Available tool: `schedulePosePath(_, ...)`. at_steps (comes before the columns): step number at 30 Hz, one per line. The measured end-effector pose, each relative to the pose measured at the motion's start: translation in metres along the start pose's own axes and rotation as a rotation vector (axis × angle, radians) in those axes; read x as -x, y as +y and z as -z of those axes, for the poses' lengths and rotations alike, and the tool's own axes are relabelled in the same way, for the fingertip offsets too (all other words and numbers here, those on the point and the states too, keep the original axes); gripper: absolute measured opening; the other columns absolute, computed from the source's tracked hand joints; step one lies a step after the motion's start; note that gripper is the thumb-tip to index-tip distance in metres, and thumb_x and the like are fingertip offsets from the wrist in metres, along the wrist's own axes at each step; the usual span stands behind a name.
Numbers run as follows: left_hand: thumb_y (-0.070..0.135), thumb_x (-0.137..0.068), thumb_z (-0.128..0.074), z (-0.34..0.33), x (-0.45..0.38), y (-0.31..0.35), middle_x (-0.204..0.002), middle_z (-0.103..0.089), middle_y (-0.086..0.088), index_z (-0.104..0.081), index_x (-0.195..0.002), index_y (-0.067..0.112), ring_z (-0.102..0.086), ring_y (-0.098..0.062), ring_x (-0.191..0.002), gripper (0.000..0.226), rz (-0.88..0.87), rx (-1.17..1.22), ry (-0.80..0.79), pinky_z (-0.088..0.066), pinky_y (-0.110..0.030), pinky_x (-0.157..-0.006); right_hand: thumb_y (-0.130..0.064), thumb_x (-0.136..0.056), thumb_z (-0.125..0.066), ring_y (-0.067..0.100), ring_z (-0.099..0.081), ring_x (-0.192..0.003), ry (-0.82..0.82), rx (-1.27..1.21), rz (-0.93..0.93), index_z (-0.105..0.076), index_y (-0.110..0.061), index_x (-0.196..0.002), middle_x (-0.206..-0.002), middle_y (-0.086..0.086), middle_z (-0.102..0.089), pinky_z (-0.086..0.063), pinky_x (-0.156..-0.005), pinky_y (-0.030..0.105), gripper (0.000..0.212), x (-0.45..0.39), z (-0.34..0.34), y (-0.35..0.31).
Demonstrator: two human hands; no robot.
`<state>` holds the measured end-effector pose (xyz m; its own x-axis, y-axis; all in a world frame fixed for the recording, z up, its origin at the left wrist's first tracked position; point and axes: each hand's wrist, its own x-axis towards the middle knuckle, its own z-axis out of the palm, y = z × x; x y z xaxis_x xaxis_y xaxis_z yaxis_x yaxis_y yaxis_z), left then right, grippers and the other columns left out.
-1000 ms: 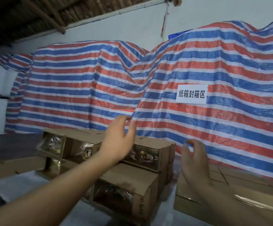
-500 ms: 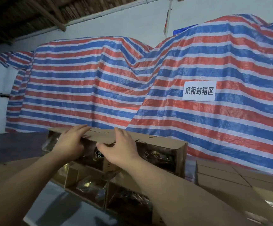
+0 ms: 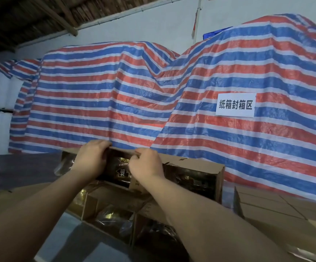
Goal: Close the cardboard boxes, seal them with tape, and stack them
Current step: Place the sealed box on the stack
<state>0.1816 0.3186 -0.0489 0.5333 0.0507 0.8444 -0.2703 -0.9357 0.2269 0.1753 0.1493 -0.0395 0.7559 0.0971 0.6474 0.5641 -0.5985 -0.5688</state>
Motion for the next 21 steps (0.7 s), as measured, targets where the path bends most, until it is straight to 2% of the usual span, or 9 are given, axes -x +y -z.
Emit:
schedulePosePath(3, 0.017, -0.095, -0.056, 0.023, -0.022, 0.020, -0.121, -0.058, -0.003, -0.061, -0.116, 0.018, -0.053, -0.022, -0.110, 0.022, -0.013, 0.088, 0.080, -0.048, -0.043, -0.095, -0.018, -0.094, -0.054, 0.012, -0.059, -0.072, -0.011, -0.013, -0.024, -0.067, -0.022, -0.092, -0.078, -0.004, -0.061, -0.046, -0.057, 0.023, 0.015, -0.011, 0.038, -0.018)
schedulePosePath(7, 0.020, -0.097, -0.057, 0.057, -0.050, 0.060, -0.119, -0.056, -0.001, -0.060, -0.110, 0.020, -0.055, -0.020, -0.105, 0.013, -0.017, 0.199, 0.032, -0.049, -0.039, -0.090, -0.015, -0.093, -0.052, 0.015, -0.052, -0.065, -0.044, 0.003, -0.105, -0.055, -0.017, -0.076, -0.070, 0.002, -0.052, -0.039, -0.052, 0.024, 0.017, -0.022, 0.103, -0.041)
schedulePosePath(10, 0.020, -0.098, -0.057, 0.076, -0.062, 0.101, -0.109, -0.062, -0.003, -0.062, -0.108, 0.019, -0.057, -0.020, -0.100, 0.011, 0.044, 0.295, -0.152, -0.044, -0.032, -0.081, -0.019, -0.094, -0.049, 0.019, -0.052, -0.068, -0.076, -0.027, -0.252, -0.054, -0.015, -0.085, -0.072, 0.005, -0.051, -0.044, -0.057, 0.030, 0.011, -0.017, 0.156, -0.044)
schedulePosePath(12, 0.019, -0.097, -0.058, 0.086, -0.063, 0.134, -0.107, -0.063, -0.004, -0.066, -0.105, 0.020, -0.059, -0.020, -0.097, 0.011, 0.071, 0.329, -0.270, -0.044, -0.029, -0.076, -0.021, -0.092, -0.047, 0.023, -0.051, -0.070, -0.132, -0.032, -0.347, -0.056, -0.012, -0.096, -0.076, 0.007, -0.052, -0.052, -0.072, 0.039, 0.013, -0.004, 0.192, -0.038)
schedulePosePath(14, 0.017, -0.095, -0.061, 0.093, -0.058, 0.171, -0.100, -0.066, -0.005, -0.069, -0.098, 0.020, -0.063, -0.018, -0.091, 0.009, 0.094, 0.395, -0.391, -0.048, -0.026, -0.069, -0.020, -0.091, -0.047, 0.024, -0.046, -0.068, -0.209, 0.009, -0.429, -0.058, -0.014, -0.083, -0.071, 0.005, -0.050, -0.047, -0.095, 0.059, 0.014, 0.014, 0.233, -0.030)
schedulePosePath(16, 0.015, -0.094, -0.062, 0.099, -0.051, 0.209, -0.095, -0.070, -0.007, -0.071, -0.095, 0.018, -0.064, -0.021, -0.081, 0.009, 0.105, 0.439, -0.522, -0.050, -0.029, -0.068, -0.017, -0.087, -0.050, 0.024, -0.048, -0.063, -0.290, 0.030, -0.507, -0.063, -0.016, -0.057, -0.058, 0.005, -0.053, -0.041, -0.102, 0.066, 0.033, 0.034, 0.279, -0.021)
schedulePosePath(18, 0.014, -0.096, -0.058, 0.104, -0.042, 0.245, -0.089, -0.068, -0.011, -0.070, -0.101, 0.014, -0.058, -0.021, -0.072, 0.013, 0.124, 0.485, -0.705, -0.048, -0.029, -0.063, -0.016, -0.086, -0.051, 0.022, -0.054, -0.058, -0.354, -0.032, -0.569, -0.065, -0.015, -0.049, -0.057, 0.004, -0.056, -0.050, -0.095, 0.058, 0.040, 0.055, 0.325, -0.008)
schedulePosePath(20, 0.014, -0.099, -0.052, 0.104, -0.031, 0.281, -0.080, -0.062, -0.009, -0.067, -0.109, 0.009, -0.055, -0.016, -0.061, 0.019, 0.147, 0.554, -0.895, -0.046, -0.026, -0.057, -0.017, -0.089, -0.051, 0.020, -0.055, -0.053, -0.332, -0.091, -0.617, -0.067, -0.014, -0.052, -0.058, 0.005, -0.057, -0.058, -0.068, 0.041, 0.040, 0.077, 0.366, 0.008)
schedulePosePath(21, 0.015, -0.101, -0.049, 0.100, -0.025, 0.298, -0.077, -0.061, -0.008, -0.064, -0.110, 0.005, -0.055, -0.015, -0.058, 0.021, 0.161, 0.592, -0.967, -0.047, -0.025, -0.054, -0.015, -0.090, -0.049, 0.019, -0.053, -0.048, -0.304, -0.108, -0.640, -0.064, -0.014, -0.051, -0.054, 0.004, -0.054, -0.055, -0.055, 0.033, 0.042, 0.089, 0.383, 0.018)
